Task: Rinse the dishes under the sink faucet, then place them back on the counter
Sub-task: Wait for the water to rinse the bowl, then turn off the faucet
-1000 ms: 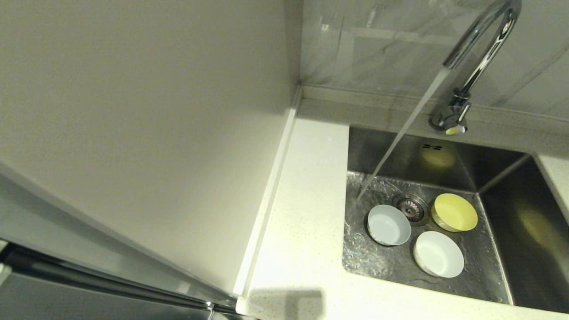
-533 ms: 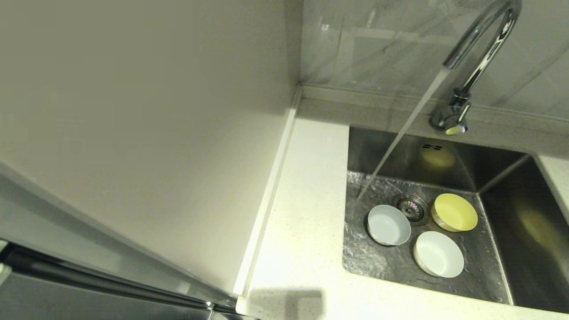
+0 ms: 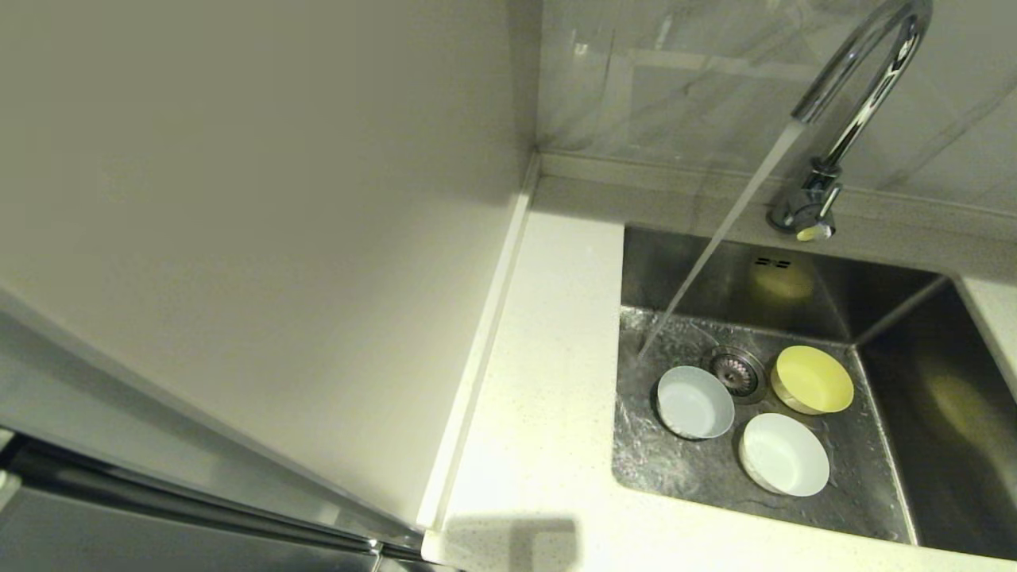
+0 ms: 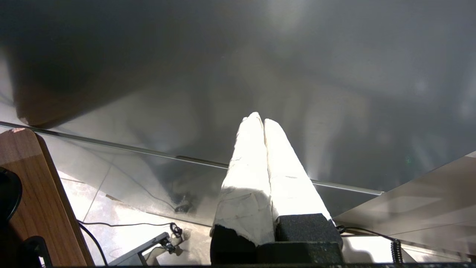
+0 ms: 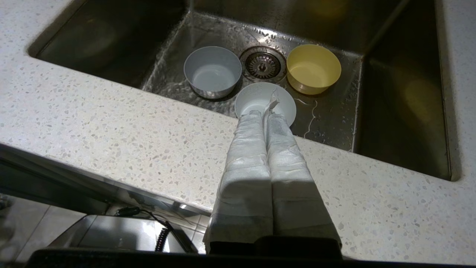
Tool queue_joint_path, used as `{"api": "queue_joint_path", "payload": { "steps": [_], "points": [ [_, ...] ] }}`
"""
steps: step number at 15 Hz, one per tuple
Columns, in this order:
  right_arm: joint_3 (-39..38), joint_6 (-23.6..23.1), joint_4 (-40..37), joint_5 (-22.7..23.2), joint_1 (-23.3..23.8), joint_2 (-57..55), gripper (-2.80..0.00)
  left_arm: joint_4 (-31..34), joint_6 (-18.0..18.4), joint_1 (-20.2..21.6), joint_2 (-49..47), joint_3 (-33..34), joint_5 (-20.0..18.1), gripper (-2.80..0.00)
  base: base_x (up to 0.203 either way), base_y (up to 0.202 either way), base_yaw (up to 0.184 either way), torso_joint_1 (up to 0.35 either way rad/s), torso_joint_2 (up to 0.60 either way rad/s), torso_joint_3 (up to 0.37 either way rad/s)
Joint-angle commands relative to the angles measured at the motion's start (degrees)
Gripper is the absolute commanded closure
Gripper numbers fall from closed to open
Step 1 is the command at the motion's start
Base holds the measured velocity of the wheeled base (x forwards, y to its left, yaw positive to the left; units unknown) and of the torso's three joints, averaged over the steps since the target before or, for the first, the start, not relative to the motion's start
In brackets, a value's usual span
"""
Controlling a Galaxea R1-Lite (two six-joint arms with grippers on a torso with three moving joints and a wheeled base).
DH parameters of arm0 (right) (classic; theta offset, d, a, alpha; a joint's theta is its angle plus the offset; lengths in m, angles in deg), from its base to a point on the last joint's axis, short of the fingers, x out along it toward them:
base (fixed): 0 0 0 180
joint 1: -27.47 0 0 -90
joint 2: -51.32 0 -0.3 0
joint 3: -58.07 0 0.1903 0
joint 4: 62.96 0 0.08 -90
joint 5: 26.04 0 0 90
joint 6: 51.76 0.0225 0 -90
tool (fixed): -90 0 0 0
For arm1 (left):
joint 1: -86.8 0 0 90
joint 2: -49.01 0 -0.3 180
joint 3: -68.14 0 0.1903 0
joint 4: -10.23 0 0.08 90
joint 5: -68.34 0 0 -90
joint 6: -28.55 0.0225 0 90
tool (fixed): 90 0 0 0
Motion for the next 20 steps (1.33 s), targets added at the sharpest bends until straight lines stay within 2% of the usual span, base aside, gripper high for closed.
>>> {"api": "queue_joint_path", "payload": {
  "steps": [1, 4, 7, 10, 12, 14, 16, 18, 20],
  "points": [
    [0.0, -0.1, 0.0, 0.3, 0.0, 0.0, 0.0, 0.0, 0.0, 0.0, 0.0, 0.2, 0.0, 0.0, 0.0, 0.0, 0.0, 0.0, 0.0, 0.0],
    [0.0, 0.1, -0.1, 0.4, 0.0, -0.4, 0.0, 0.0, 0.0, 0.0, 0.0, 0.2, 0.0, 0.0, 0.0, 0.0, 0.0, 0.0, 0.0, 0.0],
    [1.7, -0.6, 0.2, 0.4, 0.0, -6.9, 0.0, 0.0, 0.0, 0.0, 0.0, 0.2, 0.0, 0.0, 0.0, 0.0, 0.0, 0.0, 0.0, 0.0],
    [11.1, 1.4, -0.1, 1.3, 0.0, -16.9, 0.0, 0.0, 0.0, 0.0, 0.0, 0.2, 0.0, 0.0, 0.0, 0.0, 0.0, 0.0, 0.0, 0.0],
    [20.4, 4.1, -0.1, 1.7, 0.1, -26.6, 0.0, 0.0, 0.0, 0.0, 0.0, 0.2, 0.0, 0.0, 0.0, 0.0, 0.0, 0.0, 0.0, 0.0],
    [34.1, 8.7, -2.1, 2.5, 0.1, -36.7, 0.0, 0.0, 0.0, 0.0, 0.0, 0.2, 0.0, 0.0, 0.0, 0.0, 0.0, 0.0, 0.0, 0.0],
    [50.3, 14.3, -9.1, 4.1, 0.3, -47.1, 0.0, 0.0, 0.0, 0.0, 0.0, 0.2, 0.0, 0.0, 0.0, 0.0, 0.0, 0.0, 0.0, 0.0],
    [65.1, 21.2, -19.4, 7.5, 1.3, -59.3, 0.0, 0.0, 0.0, 0.0, 0.0, 0.2, 0.0, 0.0, 0.0, 0.0, 0.0, 0.0, 0.0, 0.0],
    [72.8, 26.1, -25.8, 10.5, 2.5, -69.5, 0.0, 0.0, 0.0, 0.0, 0.0, 0.2, 0.0, 0.0, 0.0, 0.0, 0.0, 0.0, 0.0, 0.0]
  ]
}}
